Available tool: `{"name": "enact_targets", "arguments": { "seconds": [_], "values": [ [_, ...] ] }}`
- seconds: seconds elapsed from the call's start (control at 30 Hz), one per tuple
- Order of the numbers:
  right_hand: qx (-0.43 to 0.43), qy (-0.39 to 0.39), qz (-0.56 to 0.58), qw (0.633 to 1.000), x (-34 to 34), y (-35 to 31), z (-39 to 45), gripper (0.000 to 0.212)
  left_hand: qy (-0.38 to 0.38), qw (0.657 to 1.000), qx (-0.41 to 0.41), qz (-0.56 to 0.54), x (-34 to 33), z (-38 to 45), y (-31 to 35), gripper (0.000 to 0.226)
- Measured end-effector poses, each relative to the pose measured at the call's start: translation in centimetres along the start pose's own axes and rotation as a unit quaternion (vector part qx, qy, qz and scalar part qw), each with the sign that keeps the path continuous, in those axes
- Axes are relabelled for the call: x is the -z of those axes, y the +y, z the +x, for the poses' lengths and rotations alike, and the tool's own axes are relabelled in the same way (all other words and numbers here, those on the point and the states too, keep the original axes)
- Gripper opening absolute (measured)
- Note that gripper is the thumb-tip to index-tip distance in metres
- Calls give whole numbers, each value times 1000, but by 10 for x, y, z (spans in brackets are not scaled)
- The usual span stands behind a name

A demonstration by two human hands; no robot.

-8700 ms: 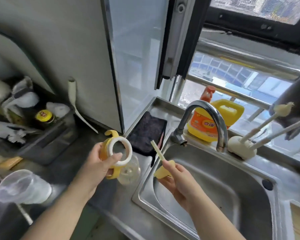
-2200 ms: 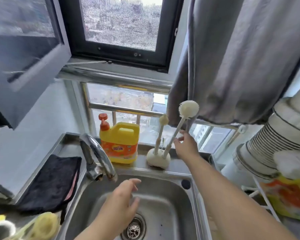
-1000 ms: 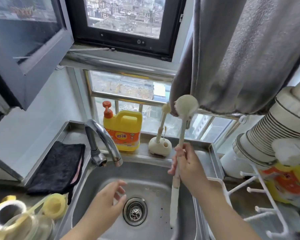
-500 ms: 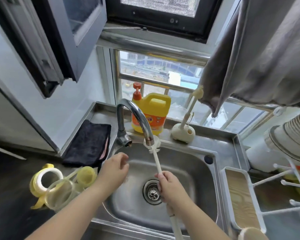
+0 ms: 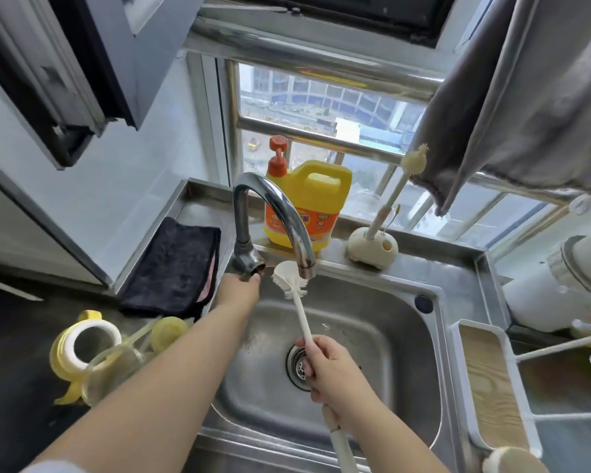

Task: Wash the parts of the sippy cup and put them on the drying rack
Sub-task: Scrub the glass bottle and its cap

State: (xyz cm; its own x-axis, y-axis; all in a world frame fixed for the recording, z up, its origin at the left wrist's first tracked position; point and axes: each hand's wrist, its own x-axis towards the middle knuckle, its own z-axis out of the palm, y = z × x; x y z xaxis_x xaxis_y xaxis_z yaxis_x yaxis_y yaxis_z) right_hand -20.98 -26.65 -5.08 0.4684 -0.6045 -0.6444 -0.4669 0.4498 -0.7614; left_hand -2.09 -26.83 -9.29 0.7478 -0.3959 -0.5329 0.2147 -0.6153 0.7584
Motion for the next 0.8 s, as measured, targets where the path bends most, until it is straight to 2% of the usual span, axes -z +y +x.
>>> {"name": "enact_targets", "arguments": {
  "seconds": [0.1, 0.47, 0.63, 0.7, 0.8],
  "values": [
    [-4, -3, 8, 1000, 0, 1, 5, 22, -17, 999, 22, -27, -11, 37, -7, 38],
    [-14, -13, 23, 1000, 0, 7, 11, 22, -61, 991, 45, -112, -21, 42, 4, 11],
    [-23, -16, 53, 998, -1, 5, 7, 22, -55, 990, 56, -121, -26, 41, 9, 22],
    [-19, -18, 68, 997, 1, 5, 3, 25, -48, 991, 53, -116, -26, 43, 7, 11],
    [-7, -1, 69, 998, 7, 7, 3, 24, -30, 995, 47, -84, -28, 51, 1, 33]
  ]
}}
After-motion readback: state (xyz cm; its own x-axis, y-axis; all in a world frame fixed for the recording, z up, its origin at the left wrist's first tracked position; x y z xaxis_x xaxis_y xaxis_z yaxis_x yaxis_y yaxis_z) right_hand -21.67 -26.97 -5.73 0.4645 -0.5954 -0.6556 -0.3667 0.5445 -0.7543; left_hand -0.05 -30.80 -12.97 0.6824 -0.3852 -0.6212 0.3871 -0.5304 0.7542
